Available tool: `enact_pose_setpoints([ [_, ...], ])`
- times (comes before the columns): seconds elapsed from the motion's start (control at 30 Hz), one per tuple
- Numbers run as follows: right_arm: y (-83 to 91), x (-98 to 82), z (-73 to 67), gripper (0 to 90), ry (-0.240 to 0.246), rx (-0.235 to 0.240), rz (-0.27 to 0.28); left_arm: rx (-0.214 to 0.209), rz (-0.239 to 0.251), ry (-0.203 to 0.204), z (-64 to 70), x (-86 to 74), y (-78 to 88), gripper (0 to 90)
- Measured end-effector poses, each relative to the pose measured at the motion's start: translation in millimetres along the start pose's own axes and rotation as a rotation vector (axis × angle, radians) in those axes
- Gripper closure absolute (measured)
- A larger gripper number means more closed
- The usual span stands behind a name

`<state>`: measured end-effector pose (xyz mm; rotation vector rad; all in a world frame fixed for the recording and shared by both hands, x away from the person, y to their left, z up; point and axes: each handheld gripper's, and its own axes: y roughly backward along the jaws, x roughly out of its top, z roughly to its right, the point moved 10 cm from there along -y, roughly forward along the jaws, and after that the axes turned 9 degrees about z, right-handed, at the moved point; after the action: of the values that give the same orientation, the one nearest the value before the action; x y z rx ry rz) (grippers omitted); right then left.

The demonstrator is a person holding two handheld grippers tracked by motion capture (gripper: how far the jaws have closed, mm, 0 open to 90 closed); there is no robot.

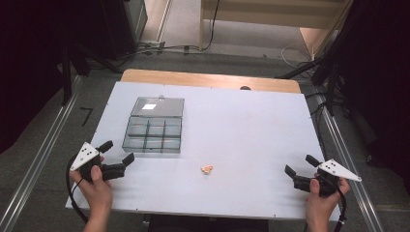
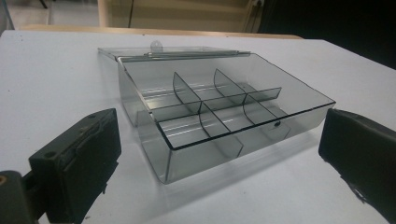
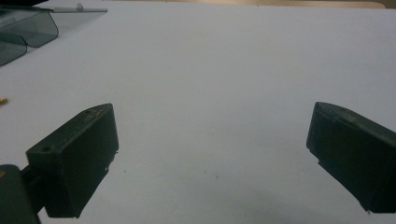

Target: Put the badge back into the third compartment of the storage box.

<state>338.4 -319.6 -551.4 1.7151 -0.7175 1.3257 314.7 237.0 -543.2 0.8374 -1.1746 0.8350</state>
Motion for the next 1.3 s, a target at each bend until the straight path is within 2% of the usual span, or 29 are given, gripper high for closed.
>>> enact_pose_setpoints([
  [0.13,0.7,0.8,0.4,0.7,-0.001,-0.003,0.007,0.002,-0.005,-0.006,0.9,-0.8,-0.8,0.0],
  [0.27,2.0,3.4,1.8,0.6,-0.023,0.013,0.016,-0.006,-0.015,-0.019,3.2,-2.2,-0.3,0.0],
  [0.3,1.5,5.4,2.9,0.6,-0.043,0.021,0.014,-0.008,-0.018,-0.025,4.3,-2.7,-0.1,0.0],
  [0.4,0.6,6.4,2.9,0.7,-0.048,0.032,0.005,-0.01,-0.026,-0.035,6.2,-4.1,-0.7,0.0],
  [0.47,-0.4,6.4,0.2,0.7,-0.032,0.054,-0.018,-0.009,-0.036,-0.042,6.1,-5.0,-1.3,0.0],
  [0.53,-0.2,6.8,-2.3,0.7,-0.016,0.052,-0.032,-0.006,-0.039,-0.036,5.6,-5.2,-2.4,0.0],
  [0.7,2.5,15.7,-10.8,0.6,0.007,0.054,-0.033,-0.01,-0.038,-0.031,4.3,-4.6,-2.7,0.0],
  [0.83,4.3,35.7,-26.9,0.7,0.028,0.079,-0.021,-0.016,-0.032,-0.026,4.4,-4.2,-2.7,0.0],
  [0.97,0.3,45.0,-36.8,0.7,0.022,0.103,-0.021,-0.01,-0.034,-0.018,3.5,-4.0,-3.5,0.0],
  [1.0,-4.0,50.2,-46.3,0.7,0.022,0.129,-0.026,-0.007,-0.039,-0.018,2.5,-4.3,-3.8,0.0],
  [1.07,-8.9,53.9,-56.5,0.7,0.035,0.157,-0.037,-0.001,-0.041,-0.015,1.2,-4.4,-4.5,0.0],
  [1.1,-8.9,53.9,-56.5,0.7,0.035,0.157,-0.037,-0.001,-0.04,-0.015,1.1,-4.3,-4.5,0.0],
  [1.17,-16.5,58.1,-70.9,0.8,0.056,0.185,-0.06,-0.002,-0.041,-0.016,1.4,-4.5,-4.3,0.0],
  [1.27,-22.0,61.0,-79.3,0.8,0.074,0.202,-0.067,-0.002,-0.043,-0.019,2.2,-5.0,-4.3,0.0],
  [1.3,-28.4,63.4,-88.4,0.8,0.081,0.223,-0.076,-0.004,-0.044,-0.023,2.9,-5.4,-4.2,0.0],
])
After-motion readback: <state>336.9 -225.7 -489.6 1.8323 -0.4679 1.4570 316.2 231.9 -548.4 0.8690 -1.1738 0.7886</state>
